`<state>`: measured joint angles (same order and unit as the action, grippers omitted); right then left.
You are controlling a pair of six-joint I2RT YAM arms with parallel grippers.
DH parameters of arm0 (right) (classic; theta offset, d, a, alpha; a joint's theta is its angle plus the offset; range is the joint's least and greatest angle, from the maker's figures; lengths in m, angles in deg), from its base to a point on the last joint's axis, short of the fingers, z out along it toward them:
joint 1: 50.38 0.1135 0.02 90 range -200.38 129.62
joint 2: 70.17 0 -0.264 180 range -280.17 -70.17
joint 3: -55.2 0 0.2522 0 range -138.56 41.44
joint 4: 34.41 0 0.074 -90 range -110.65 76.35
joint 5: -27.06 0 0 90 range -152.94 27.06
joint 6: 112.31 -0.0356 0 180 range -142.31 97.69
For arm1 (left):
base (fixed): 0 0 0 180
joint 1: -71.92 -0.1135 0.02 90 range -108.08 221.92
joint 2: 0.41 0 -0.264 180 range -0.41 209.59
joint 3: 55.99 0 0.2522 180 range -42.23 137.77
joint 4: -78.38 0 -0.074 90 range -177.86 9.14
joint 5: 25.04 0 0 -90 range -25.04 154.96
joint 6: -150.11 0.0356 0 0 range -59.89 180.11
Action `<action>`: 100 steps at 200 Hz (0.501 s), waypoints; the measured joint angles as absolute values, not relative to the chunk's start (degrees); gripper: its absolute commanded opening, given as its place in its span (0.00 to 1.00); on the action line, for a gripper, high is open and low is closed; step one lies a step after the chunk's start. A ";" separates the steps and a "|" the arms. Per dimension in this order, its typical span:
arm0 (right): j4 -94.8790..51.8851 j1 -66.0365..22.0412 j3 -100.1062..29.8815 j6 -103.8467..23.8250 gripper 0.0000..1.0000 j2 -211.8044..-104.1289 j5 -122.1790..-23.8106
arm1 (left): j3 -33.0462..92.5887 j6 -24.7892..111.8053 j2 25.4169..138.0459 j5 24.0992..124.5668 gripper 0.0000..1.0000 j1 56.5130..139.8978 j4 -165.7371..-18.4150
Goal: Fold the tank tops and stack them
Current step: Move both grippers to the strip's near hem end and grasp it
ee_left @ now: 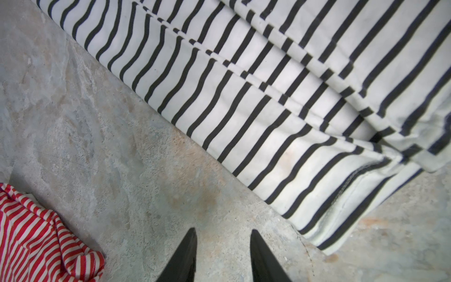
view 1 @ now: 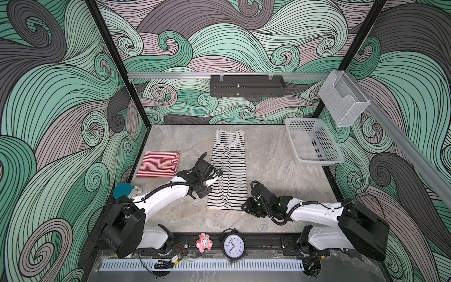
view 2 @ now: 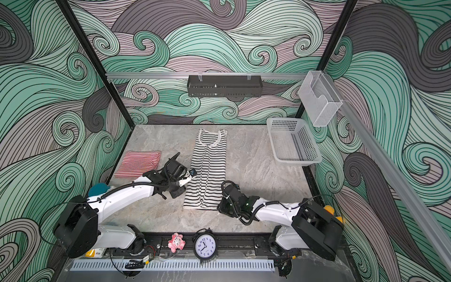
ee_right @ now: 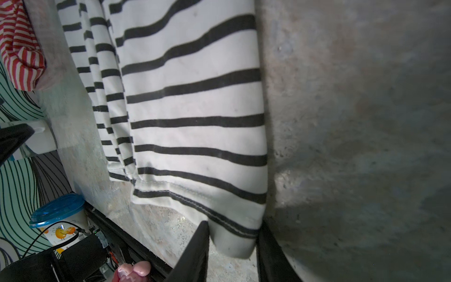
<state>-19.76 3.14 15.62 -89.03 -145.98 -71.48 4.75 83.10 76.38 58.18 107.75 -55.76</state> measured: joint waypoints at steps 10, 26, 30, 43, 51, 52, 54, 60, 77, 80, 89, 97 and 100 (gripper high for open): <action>-19.11 3.14 15.46 -89.05 0.30 -145.91 -71.43 | 4.66 83.14 76.16 58.33 0.39 107.75 -55.76; -18.10 3.16 15.05 -88.96 0.28 -145.98 -71.32 | 4.36 83.32 75.99 59.09 0.39 107.95 -55.76; -17.77 3.16 14.87 -88.96 0.28 -146.04 -71.32 | 4.29 83.45 75.97 59.27 0.39 108.03 -55.69; -17.12 3.18 14.35 -88.88 0.25 -146.54 -71.30 | 3.99 83.71 75.99 60.10 0.39 108.65 -55.56; -16.92 3.18 13.93 -88.75 0.23 -147.09 -71.35 | 3.81 83.91 75.99 60.71 0.39 109.26 -55.41; -16.92 3.18 13.89 -88.70 0.23 -147.16 -71.35 | 3.79 83.95 75.99 60.75 0.39 109.35 -55.41; -16.94 3.18 13.78 -88.79 0.22 -147.31 -71.30 | 3.75 83.99 75.99 60.80 0.39 109.56 -55.39; -16.88 3.18 13.45 -88.70 0.22 -147.83 -71.37 | 3.64 84.12 75.99 61.17 0.39 110.11 -55.28; -16.90 3.11 12.25 -88.48 0.17 -149.34 -71.46 | 3.18 84.54 76.03 61.83 0.39 111.88 -55.21; -16.85 3.11 12.05 -88.33 0.16 -149.60 -71.54 | 3.05 84.56 76.06 61.96 0.39 112.19 -55.26; -16.77 3.11 11.62 -88.24 0.13 -150.17 -71.54 | 2.76 84.76 76.25 62.26 0.39 113.02 -55.13; -16.53 3.11 11.22 -87.85 0.09 -150.59 -71.56 | 2.48 84.82 76.47 62.52 0.39 113.54 -55.10; -16.42 3.11 11.11 -87.72 0.08 -150.70 -71.56 | 2.37 84.87 76.60 62.63 0.39 113.78 -55.02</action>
